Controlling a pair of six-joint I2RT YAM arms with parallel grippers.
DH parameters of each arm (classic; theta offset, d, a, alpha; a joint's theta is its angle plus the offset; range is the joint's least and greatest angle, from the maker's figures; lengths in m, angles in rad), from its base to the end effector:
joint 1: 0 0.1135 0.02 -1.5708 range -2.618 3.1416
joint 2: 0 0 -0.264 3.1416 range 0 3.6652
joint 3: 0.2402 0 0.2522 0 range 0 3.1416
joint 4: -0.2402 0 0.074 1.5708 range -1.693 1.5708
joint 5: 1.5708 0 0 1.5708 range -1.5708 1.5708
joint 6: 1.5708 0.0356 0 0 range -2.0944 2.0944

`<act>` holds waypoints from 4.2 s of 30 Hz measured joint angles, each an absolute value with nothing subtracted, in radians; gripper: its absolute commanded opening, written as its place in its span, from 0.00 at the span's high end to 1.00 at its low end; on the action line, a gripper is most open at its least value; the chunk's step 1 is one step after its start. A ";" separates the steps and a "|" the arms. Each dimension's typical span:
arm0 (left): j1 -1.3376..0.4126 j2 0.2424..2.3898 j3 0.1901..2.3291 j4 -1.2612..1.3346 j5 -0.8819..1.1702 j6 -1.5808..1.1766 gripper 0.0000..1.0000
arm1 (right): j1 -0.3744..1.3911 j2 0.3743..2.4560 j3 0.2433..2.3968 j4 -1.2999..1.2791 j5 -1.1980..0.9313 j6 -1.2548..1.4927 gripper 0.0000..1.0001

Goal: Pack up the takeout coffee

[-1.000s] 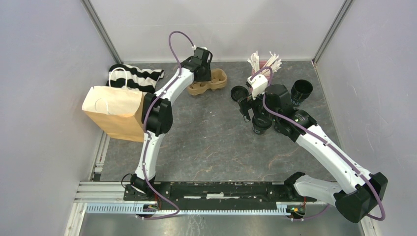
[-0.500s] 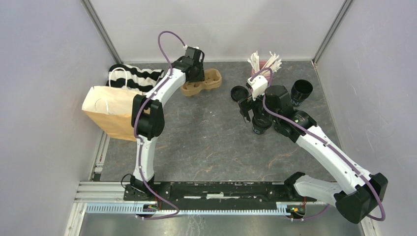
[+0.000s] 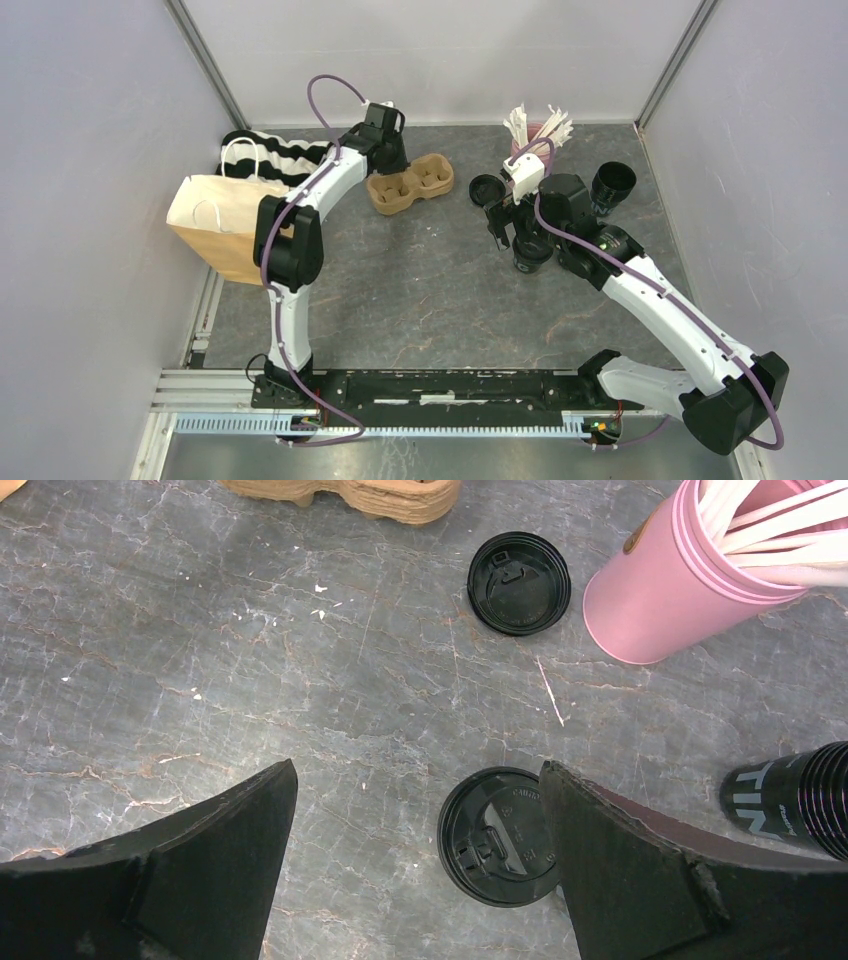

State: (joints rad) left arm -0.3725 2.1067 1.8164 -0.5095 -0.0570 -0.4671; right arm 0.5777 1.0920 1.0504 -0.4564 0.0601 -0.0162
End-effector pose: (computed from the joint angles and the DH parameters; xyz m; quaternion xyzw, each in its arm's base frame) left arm 0.4506 -0.1739 0.2493 -0.0545 0.9247 -0.1291 0.3540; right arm 0.2038 0.1303 0.3452 -0.2367 0.8261 0.1167 0.4980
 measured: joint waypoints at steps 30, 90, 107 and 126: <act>-0.438 2.220 1.964 -0.661 -0.116 -0.426 0.20 | 0.578 1.092 1.050 -0.456 0.061 -0.017 0.02; -0.382 2.209 1.877 -0.570 0.006 -0.440 0.42 | 0.578 1.085 1.048 -0.456 0.051 -0.016 0.02; -0.360 2.175 1.806 -0.494 0.062 -0.489 0.47 | 0.578 1.085 1.048 -0.456 0.052 -0.020 0.02; -0.349 2.126 1.801 -0.492 0.088 -0.510 0.50 | 0.578 1.085 1.048 -0.456 0.052 -0.024 0.02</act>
